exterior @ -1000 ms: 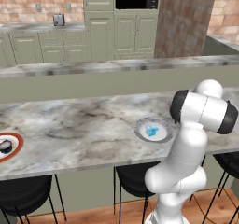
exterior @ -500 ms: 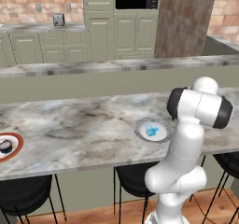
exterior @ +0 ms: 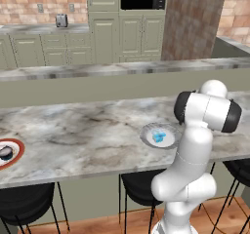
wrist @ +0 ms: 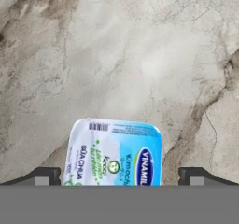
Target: Place two yogurt containers on each plate.
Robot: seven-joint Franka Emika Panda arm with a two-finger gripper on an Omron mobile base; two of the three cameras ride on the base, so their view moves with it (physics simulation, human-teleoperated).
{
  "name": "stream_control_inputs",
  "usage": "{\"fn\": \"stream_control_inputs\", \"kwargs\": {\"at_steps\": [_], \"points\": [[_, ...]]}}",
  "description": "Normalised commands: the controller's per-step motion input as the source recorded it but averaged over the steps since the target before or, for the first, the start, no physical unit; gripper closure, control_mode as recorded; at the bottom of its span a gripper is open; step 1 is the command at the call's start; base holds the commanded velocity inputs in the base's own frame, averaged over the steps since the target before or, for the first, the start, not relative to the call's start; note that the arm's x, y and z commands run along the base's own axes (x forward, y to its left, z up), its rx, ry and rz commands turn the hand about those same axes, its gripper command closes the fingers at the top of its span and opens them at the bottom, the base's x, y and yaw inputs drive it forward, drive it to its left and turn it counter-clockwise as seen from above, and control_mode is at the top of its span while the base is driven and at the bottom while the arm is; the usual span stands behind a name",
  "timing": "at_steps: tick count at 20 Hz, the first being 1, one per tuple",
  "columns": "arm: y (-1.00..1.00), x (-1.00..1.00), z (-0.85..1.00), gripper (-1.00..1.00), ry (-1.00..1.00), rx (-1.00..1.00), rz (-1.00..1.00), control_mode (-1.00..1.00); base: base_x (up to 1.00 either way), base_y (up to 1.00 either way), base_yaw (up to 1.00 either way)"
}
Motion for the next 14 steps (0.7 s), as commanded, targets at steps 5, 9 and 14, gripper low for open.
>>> {"fn": "stream_control_inputs", "kwargs": {"at_steps": [5,9,14], "points": [[0.00,0.00,-0.16,-1.00,0.00,0.00,0.00,-1.00,0.00,0.00,0.00],[0.00,0.02,-0.14,-1.00,0.00,0.00,0.00,-1.00,0.00,0.00,0.00],[0.00,0.07,-0.11,-1.00,0.00,0.00,0.00,-1.00,0.00,0.00,0.00]]}}
